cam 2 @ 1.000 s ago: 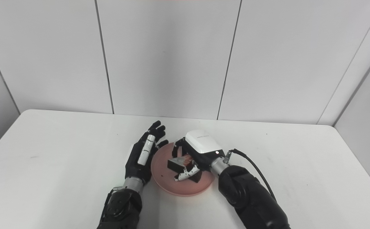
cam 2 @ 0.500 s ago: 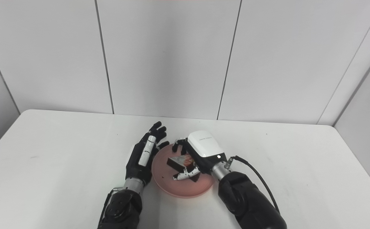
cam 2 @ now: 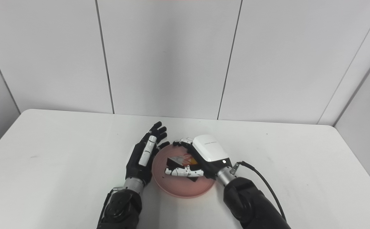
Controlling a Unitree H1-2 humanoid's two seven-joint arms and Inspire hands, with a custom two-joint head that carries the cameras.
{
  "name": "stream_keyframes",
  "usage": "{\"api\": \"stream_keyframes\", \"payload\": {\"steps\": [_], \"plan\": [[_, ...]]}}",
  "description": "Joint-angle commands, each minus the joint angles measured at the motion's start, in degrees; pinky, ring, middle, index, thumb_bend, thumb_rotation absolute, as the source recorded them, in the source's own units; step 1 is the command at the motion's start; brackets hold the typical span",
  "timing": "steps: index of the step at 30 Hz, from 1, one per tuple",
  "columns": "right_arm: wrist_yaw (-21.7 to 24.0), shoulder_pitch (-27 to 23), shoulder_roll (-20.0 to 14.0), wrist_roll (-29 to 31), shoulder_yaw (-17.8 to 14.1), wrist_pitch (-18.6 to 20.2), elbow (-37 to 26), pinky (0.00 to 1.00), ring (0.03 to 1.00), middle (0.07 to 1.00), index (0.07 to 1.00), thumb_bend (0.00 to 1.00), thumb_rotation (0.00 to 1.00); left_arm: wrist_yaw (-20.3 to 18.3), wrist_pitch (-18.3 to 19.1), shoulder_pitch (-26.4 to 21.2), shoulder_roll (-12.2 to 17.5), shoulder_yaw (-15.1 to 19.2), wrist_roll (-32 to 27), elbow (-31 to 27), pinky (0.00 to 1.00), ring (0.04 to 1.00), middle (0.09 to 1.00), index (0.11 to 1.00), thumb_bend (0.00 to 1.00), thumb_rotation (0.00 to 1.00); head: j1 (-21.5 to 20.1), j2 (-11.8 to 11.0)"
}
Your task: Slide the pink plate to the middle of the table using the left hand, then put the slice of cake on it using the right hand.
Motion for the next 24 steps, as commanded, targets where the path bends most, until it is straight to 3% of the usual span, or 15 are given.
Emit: {"api": "stream_keyframes", "payload": {"steps": [1,3,8,10,11,13,17,21,24], "plan": [[-3.1,-0.1,-0.3,1.6,-2.3,-2.6,-3.8,0.49,0.664,0.763,0.741,0.87,1.0,0.3,4.0,2.8,0.2,0.4,-0.7,0.8,0.81,0.902,0.86,0.838,0.87,0.7,0.0,0.2],[-5.9,1.3,0.4,2.5,-3.8,-4.3,-4.7,0.53,0.691,0.764,0.741,0.87,1.0,-0.2,4.6,3.1,0.2,0.8,-1.6,0.0,0.82,0.907,0.86,0.835,0.86,0.69,-0.1,0.3],[-20.0,4.0,5.0,6.7,-9.5,-15.1,-0.3,0.58,0.713,0.794,0.715,0.8,1.0,-0.4,4.0,4.2,0.3,0.8,-1.7,-1.9,0.85,0.911,0.861,0.83,0.81,0.68,-0.3,0.6],[-22.5,4.3,6.4,8.2,-10.9,-17.7,1.4,0.62,0.745,0.812,0.729,0.78,1.0,-0.2,3.6,4.5,0.3,0.9,-1.7,-2.4,0.86,0.916,0.867,0.831,0.77,0.68,-0.4,0.6],[-23.1,4.6,7.3,11.8,-11.4,-18.4,2.4,0.62,0.747,0.813,0.73,0.77,1.0,0.0,2.9,4.8,0.2,1.1,-1.7,-2.8,0.86,0.916,0.867,0.831,0.77,0.68,-0.5,0.7],[-23.3,5.0,8.6,19.4,-12.0,-18.9,3.8,0.71,0.782,0.825,0.763,0.72,1.0,0.7,0.9,5.3,0.1,1.2,-1.1,-3.4,0.89,0.908,0.871,0.833,0.76,0.66,-0.4,0.7],[-23.3,5.7,11.6,31.8,-15.6,-19.0,6.8,0.72,0.761,0.838,0.799,0.7,1.0,3.9,-3.3,6.3,0.4,-0.2,3.7,-4.1,0.92,0.897,0.88,0.849,0.67,0.62,-0.2,0.7],[-18.6,5.5,14.6,42.6,-21.1,-19.0,10.7,0.8,0.791,0.863,0.833,0.69,1.0,7.1,-6.2,7.2,0.8,-1.4,7.9,-4.4,0.94,0.917,0.913,0.894,0.69,0.65,-0.1,0.6],[-14.1,5.1,16.7,50.7,-25.4,-17.4,13.7,0.83,0.827,0.865,0.843,0.72,1.0,9.4,-6.0,7.8,1.0,-2.0,10.6,-5.1,0.97,0.951,0.944,0.937,0.67,0.71,-0.1,0.6]]}}
